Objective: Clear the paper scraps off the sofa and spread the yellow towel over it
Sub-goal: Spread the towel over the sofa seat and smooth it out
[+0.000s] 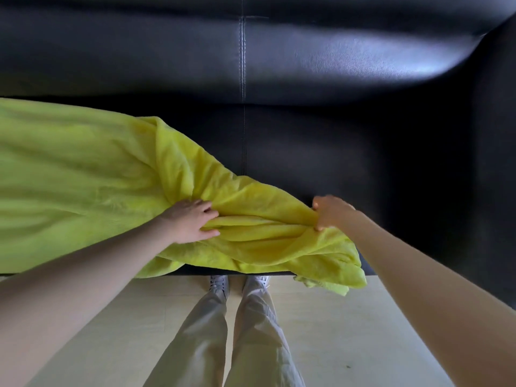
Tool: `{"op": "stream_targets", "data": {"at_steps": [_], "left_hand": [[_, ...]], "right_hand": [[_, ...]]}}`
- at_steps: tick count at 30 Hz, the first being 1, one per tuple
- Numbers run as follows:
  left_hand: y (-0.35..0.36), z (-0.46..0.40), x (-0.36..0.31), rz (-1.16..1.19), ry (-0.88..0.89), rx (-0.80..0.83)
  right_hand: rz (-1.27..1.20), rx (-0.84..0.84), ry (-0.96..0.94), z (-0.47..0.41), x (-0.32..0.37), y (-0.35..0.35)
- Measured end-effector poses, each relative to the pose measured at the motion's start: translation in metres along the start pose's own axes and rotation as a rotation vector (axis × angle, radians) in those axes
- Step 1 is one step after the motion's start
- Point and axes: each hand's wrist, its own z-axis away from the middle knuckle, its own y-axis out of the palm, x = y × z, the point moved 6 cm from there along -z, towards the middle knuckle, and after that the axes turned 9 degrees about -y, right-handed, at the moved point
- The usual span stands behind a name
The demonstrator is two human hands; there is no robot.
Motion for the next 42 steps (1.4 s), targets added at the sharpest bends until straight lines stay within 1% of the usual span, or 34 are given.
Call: {"op": "stream_targets", "data": {"at_steps": [1,2,4,5,7,10,12,13,15,16,17,18,19,20,22,23,24,26,27,28,29,30,32,33,34,36,38,39,41,42], "left_hand": [[0.002,0.000,-0.002,0.003,-0.034,-0.024],[0.002,-0.001,-0.005,-0.009,-0.054,-0.081],[-0.006,0.000,-0.017,-0.015,-0.034,-0.315],[-0.010,0.002,-0.024,-0.009,0.004,-0.428],[-0.014,0.004,-0.041,0.035,0.090,-0.603],[-0.019,0.004,-0.063,0.153,0.159,-0.705],[-0.028,0.006,-0.068,0.291,0.140,-0.755],[-0.033,0.008,-0.068,0.371,0.108,-0.776],[-0.044,0.013,-0.064,0.517,0.031,-0.809],[-0.047,0.015,-0.063,0.557,0.005,-0.819],[-0.049,0.016,-0.064,0.566,-0.006,-0.825],[-0.049,0.015,-0.065,0.558,-0.004,-0.816],[-0.047,0.011,-0.066,0.544,0.004,-0.783],[-0.044,0.008,-0.068,0.535,0.010,-0.726],[-0.033,-0.002,-0.073,0.514,-0.003,-0.561],[-0.027,-0.007,-0.076,0.462,-0.028,-0.483],[-0.021,-0.011,-0.078,0.384,-0.061,-0.421],[-0.011,-0.016,-0.080,0.264,-0.127,-0.317],[-0.007,-0.018,-0.080,0.243,-0.152,-0.279],[-0.003,-0.020,-0.080,0.236,-0.172,-0.260],[-0.001,-0.021,-0.081,0.227,-0.190,-0.265],[-0.001,-0.023,-0.081,0.216,-0.209,-0.288],[-0.006,-0.026,-0.079,0.181,-0.238,-0.342],[-0.007,-0.028,-0.078,0.163,-0.250,-0.345],[-0.007,-0.029,-0.077,0.136,-0.262,-0.335],[-0.006,-0.030,-0.075,0.081,-0.271,-0.324],[-0.005,-0.027,-0.077,0.013,-0.213,-0.393],[-0.003,-0.024,-0.082,-0.030,-0.123,-0.463],[0.006,-0.018,-0.096,-0.109,0.140,-0.600],[0.011,-0.015,-0.103,-0.138,0.231,-0.646]], "right_hand": [[0.003,-0.019,0.045,0.002,0.002,0.008],[0.002,-0.046,0.101,0.004,0.002,0.015],[0.044,-0.071,0.196,0.006,0.003,0.024],[0.076,-0.077,0.219,0.007,0.005,0.027],[0.105,-0.106,0.245,0.011,0.009,0.022],[-0.002,-0.216,0.301,0.016,-0.002,0.003],[-0.162,-0.401,0.340,0.023,-0.020,-0.013],[-0.258,-0.537,0.348,0.029,-0.028,-0.020],[-0.447,-0.868,0.342,0.045,-0.042,-0.031],[-0.497,-1.033,0.325,0.054,-0.045,-0.035],[-0.492,-1.160,0.304,0.063,-0.046,-0.037],[-0.447,-1.230,0.271,0.067,-0.043,-0.037],[-0.394,-1.235,0.233,0.066,-0.039,-0.037],[-0.347,-1.178,0.206,0.059,-0.037,-0.033],[-0.329,-1.000,0.211,0.041,-0.036,-0.023],[-0.392,-0.952,0.231,0.035,-0.037,-0.018],[-0.504,-0.955,0.266,0.032,-0.039,-0.015],[-0.783,-1.008,0.392,0.033,-0.048,-0.007],[-0.911,-0.990,0.478,0.034,-0.052,0.001],[-0.981,-0.907,0.563,0.033,-0.054,0.012],[-0.995,-0.777,0.620,0.032,-0.054,0.024],[-0.970,-0.640,0.632,0.030,-0.052,0.037],[-0.853,-0.410,0.571,0.027,-0.044,0.063],[-0.768,-0.351,0.538,0.025,-0.041,0.074],[-0.676,-0.344,0.521,0.023,-0.040,0.080],[-0.513,-0.432,0.508,0.021,-0.042,0.084],[-0.408,-0.538,0.495,0.022,-0.043,0.083],[-0.371,-0.582,0.499,0.023,-0.044,0.082],[-0.326,-0.667,0.519,0.024,-0.045,0.077],[-0.315,-0.715,0.526,0.024,-0.045,0.074]]}}
